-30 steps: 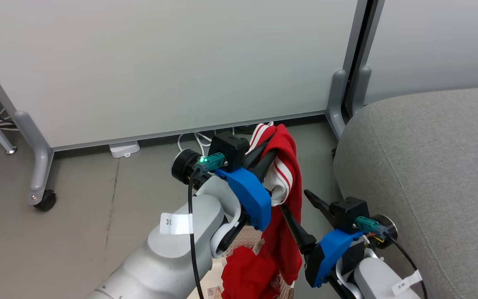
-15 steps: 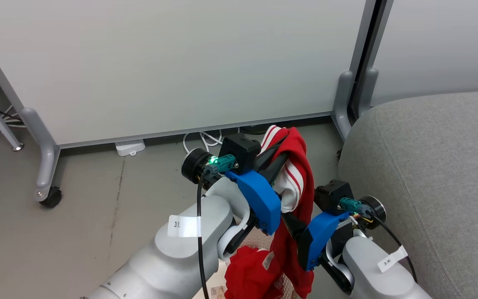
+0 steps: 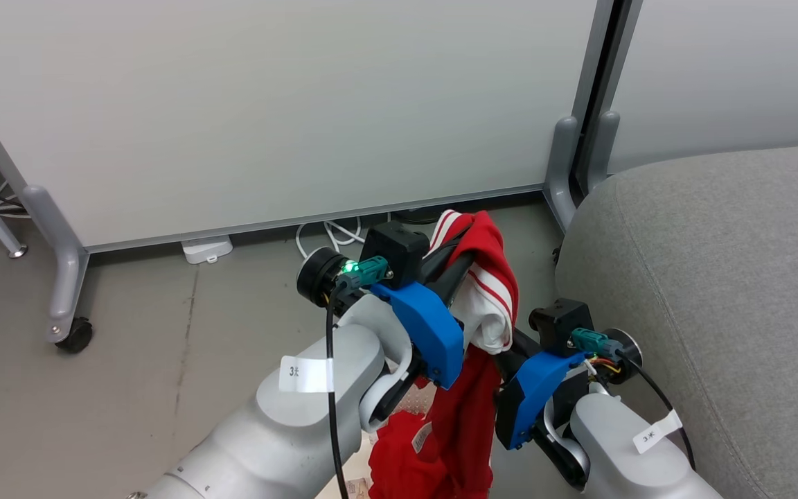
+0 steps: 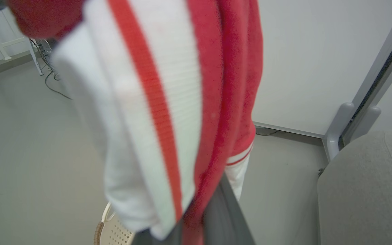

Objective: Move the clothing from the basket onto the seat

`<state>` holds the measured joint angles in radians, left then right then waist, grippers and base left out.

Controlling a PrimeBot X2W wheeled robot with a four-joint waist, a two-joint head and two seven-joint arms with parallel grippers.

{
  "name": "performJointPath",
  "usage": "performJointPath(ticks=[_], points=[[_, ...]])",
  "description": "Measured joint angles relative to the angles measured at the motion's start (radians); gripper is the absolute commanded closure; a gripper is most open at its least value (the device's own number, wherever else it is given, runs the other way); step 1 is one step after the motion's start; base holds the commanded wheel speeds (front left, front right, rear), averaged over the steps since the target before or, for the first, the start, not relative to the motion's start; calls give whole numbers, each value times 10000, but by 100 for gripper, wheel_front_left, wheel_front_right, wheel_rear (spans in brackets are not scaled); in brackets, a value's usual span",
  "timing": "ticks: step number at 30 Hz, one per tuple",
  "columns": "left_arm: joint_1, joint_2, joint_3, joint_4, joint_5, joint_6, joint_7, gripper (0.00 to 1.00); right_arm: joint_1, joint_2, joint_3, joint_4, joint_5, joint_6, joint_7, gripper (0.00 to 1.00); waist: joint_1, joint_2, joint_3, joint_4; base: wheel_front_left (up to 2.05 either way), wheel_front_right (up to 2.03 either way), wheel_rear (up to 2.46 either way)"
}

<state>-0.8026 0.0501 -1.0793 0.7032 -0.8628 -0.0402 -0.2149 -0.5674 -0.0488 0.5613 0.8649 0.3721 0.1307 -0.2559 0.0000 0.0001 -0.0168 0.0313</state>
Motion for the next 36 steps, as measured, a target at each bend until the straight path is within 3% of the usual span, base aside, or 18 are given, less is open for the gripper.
performJointPath(ticks=[16, 17, 18, 19, 36], points=[[-54, 0, -73, 259, -341, -19, -67, 100, -144, 0, 159, 311, 165, 0, -52, 100, 0, 0, -9, -142, 0, 0, 0], [-54, 0, -75, 261, -422, -38, -4, 67, -144, 0, 157, 311, 167, 0, -54, 100, 0, 0, -8, -151, 0, 0, 0], [-54, 0, -86, 261, -443, -38, 10, 15, -144, 0, 159, 309, 167, 0, -54, 100, 0, 0, -5, -159, 0, 0, 0], [-54, 0, -100, 259, -460, -40, 27, 0, -144, 0, 159, 301, 167, 0, -52, 100, 0, 0, 0, -166, 0, 0, 0], [-49, 21, -186, 339, -499, 44, -244, 0, -139, 0, -127, 171, -15, 0, -54, 100, 0, 0, 30, -195, 0, 0, 0]])
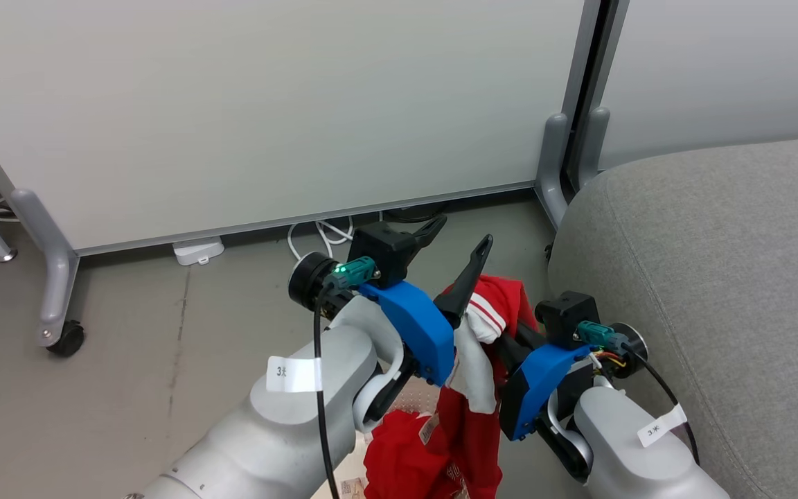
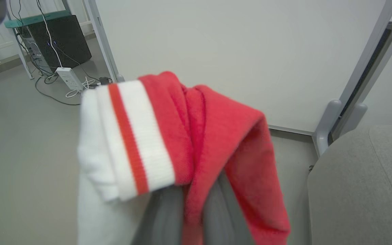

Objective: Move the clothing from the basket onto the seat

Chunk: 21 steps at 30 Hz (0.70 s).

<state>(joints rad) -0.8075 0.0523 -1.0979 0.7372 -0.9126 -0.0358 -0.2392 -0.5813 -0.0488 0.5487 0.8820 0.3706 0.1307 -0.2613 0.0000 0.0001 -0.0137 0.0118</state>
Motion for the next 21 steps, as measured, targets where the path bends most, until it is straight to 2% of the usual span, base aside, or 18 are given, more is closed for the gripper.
performJointPath(ticks=[6, 15, 21], points=[[503, 360, 426, -416, 353, 0, -201, 0, 26, 0, -173, -182, -12, 0, 0, 100, 0, 0, 70, 10, 0, 0, 0], [2626, 1317, 2514, -2326, 2197, 282, -224, 0, 165, 0, -397, -573, -186, 0, -6, 100, -1, 0, 168, -31, 0, 0, 0], [4185, 1676, 3975, -3195, 3375, 332, -224, 0, 343, 0, -617, -746, -374, 0, -8, 100, -1, 0, 203, -60, 0, 0, 0]])
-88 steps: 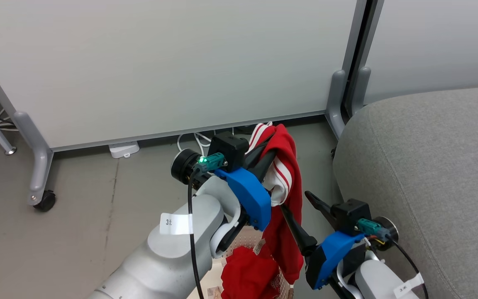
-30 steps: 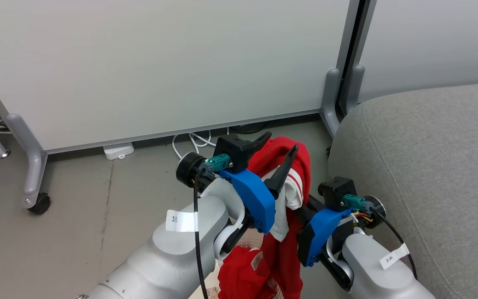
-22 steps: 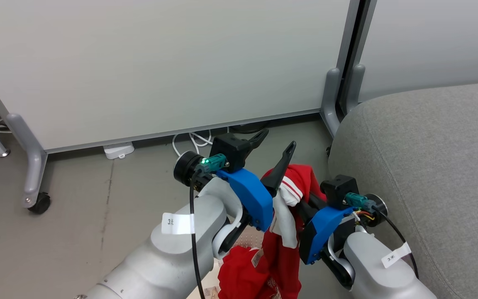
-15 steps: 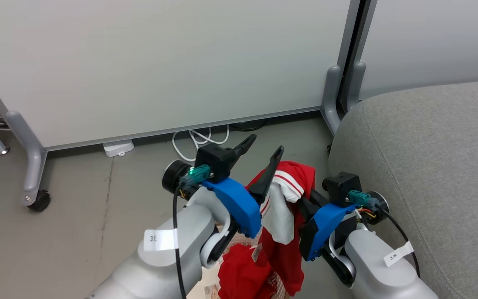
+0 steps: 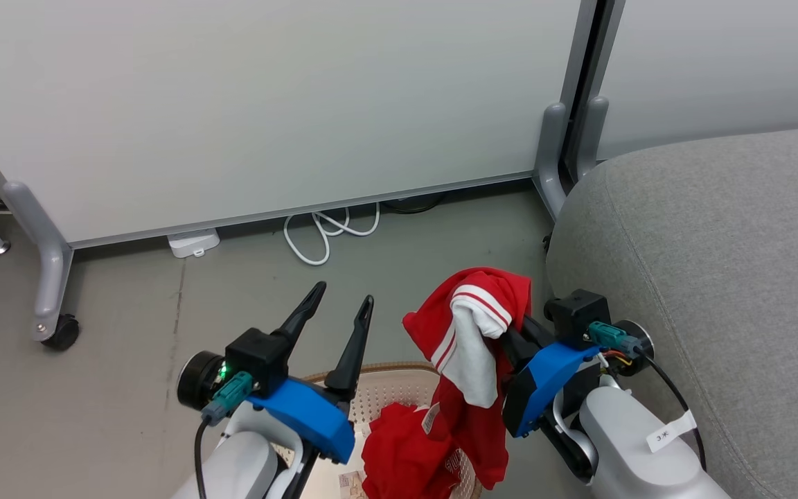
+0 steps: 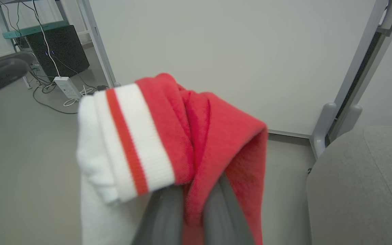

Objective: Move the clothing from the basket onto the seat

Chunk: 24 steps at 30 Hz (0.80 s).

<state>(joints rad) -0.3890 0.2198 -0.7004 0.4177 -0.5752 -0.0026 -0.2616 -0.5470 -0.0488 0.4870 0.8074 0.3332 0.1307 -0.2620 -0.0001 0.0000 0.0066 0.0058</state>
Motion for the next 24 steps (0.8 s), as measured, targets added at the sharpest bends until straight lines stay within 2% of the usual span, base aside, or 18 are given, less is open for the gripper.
performJointPath(ticks=[11, 24], points=[[1883, -159, 2027, -589, 1475, -458, 0, 0, 248, 0, -270, -192, -236, 0, -2, 100, 0, 0, -57, -52, 0, 0, 0], [2544, -809, 3066, -447, 2445, -1014, 0, 0, 398, 0, -464, -236, -403, 0, -2, 100, 0, 0, -74, -60, 0, 0, 0]])
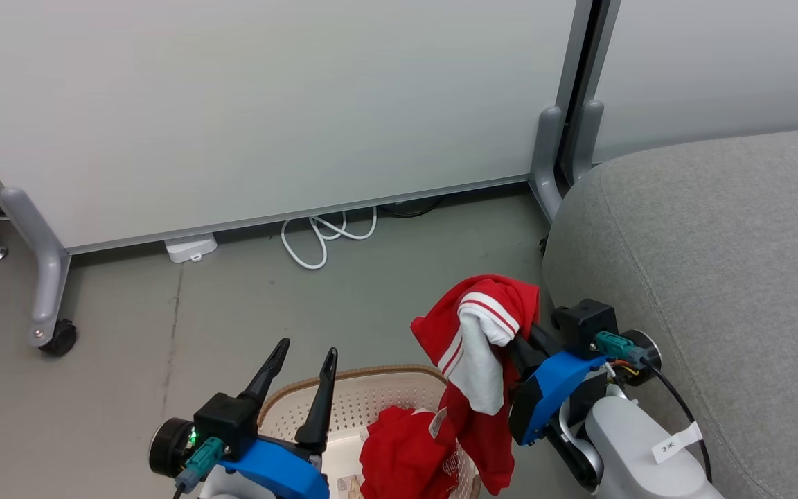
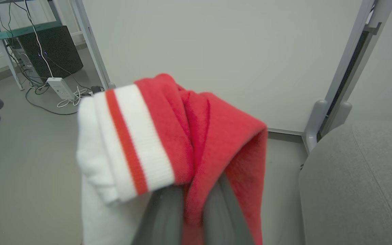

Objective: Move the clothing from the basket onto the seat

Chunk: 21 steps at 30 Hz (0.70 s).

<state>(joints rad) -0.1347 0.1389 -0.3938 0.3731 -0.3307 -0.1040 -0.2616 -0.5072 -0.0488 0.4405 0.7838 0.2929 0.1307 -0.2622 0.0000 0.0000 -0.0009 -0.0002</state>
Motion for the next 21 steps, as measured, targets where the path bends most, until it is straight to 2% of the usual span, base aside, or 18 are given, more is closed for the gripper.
performJointPath(ticks=[12, 21], points=[[77, -337, 447, 161, 387, -173, 0, 0, 0, 0, -84, 12, -56, 0, -2, 100, 0, 0, 26, -333, 0, 0, 0], [35, -481, 543, 261, 506, -201, 0, 0, -4, 0, 13, -48, -63, 0, -2, 100, 0, 0, 88, -1212, 0, 0, 0]])
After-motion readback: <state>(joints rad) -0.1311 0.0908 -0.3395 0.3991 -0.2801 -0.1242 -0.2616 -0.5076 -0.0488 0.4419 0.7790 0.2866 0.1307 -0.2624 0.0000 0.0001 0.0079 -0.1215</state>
